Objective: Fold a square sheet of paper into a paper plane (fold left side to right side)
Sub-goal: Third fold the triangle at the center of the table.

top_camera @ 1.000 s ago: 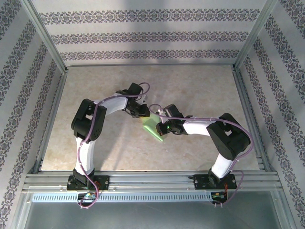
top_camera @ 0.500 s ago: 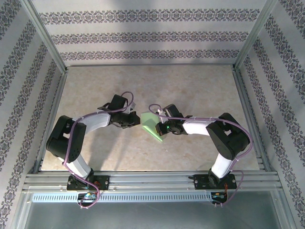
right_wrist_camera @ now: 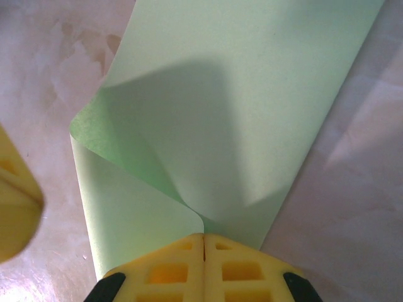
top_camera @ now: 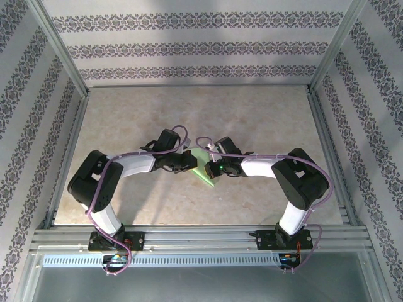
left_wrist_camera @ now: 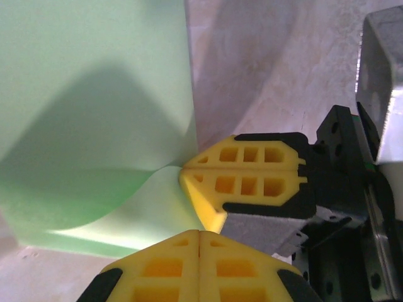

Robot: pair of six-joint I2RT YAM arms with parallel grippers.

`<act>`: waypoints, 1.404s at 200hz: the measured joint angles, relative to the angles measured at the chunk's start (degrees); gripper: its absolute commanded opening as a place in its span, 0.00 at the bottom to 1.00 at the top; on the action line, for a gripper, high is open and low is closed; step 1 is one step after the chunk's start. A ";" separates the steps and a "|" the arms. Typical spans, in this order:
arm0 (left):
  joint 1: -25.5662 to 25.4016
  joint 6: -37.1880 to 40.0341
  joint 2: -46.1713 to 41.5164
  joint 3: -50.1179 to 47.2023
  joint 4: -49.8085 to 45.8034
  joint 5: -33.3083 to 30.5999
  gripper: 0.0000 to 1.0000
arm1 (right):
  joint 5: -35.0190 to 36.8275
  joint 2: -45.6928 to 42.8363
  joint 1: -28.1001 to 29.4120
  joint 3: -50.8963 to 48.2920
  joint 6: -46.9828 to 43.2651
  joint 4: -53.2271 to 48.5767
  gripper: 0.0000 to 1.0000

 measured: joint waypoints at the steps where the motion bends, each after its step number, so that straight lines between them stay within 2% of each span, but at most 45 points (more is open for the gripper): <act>1: -0.04 0.00 0.13 0.04 0.07 0.00 0.07 | 0.00 0.00 0.00 0.00 0.00 0.00 0.00; 89: -0.68 -0.24 5.46 1.51 1.11 -0.26 0.07 | -0.57 0.66 0.00 0.68 -0.02 -0.07 0.00; 281: -0.68 1.14 7.23 1.51 0.72 -1.92 0.07 | -0.61 0.81 0.02 1.01 -0.02 -0.46 0.00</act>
